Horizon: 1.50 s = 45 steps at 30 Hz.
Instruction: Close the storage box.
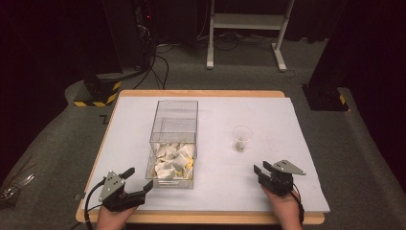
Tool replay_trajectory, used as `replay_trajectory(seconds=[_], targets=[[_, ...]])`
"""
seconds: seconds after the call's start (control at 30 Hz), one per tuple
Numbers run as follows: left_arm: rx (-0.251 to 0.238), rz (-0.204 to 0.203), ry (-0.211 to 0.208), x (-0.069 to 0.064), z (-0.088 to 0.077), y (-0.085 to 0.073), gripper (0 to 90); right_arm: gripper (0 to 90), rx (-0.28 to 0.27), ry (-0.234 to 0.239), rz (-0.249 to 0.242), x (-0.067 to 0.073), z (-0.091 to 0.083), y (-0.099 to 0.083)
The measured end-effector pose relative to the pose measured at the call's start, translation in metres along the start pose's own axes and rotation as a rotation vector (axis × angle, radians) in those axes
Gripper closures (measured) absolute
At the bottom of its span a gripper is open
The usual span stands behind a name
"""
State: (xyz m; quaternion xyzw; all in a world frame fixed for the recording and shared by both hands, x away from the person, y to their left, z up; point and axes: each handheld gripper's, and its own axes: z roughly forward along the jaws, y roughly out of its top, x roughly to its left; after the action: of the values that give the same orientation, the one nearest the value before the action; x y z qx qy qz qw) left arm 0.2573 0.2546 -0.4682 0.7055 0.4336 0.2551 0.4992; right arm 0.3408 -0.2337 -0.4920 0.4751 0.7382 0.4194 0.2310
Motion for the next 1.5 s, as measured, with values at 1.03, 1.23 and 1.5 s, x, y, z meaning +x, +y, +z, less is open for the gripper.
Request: replay_trajectory(seconds=[1.03, 1.23, 1.5], targets=[[-0.009, 0.039, -0.038, -0.015, 0.014, -0.005, 47.9, 49.8, 0.006, -0.014, -0.021, 0.004, 0.001, 0.003], [-0.001, 0.048, -0.027, -0.016, 0.018, -0.005, 46.4, 49.7, 0.003, -0.012, -0.020, 0.001, 0.000, 0.002], [-0.002, 0.045, -0.024, -0.015, 0.018, -0.006, 51.0, 49.3, 0.003, -0.006, -0.024, 0.004, 0.001, 0.003]])
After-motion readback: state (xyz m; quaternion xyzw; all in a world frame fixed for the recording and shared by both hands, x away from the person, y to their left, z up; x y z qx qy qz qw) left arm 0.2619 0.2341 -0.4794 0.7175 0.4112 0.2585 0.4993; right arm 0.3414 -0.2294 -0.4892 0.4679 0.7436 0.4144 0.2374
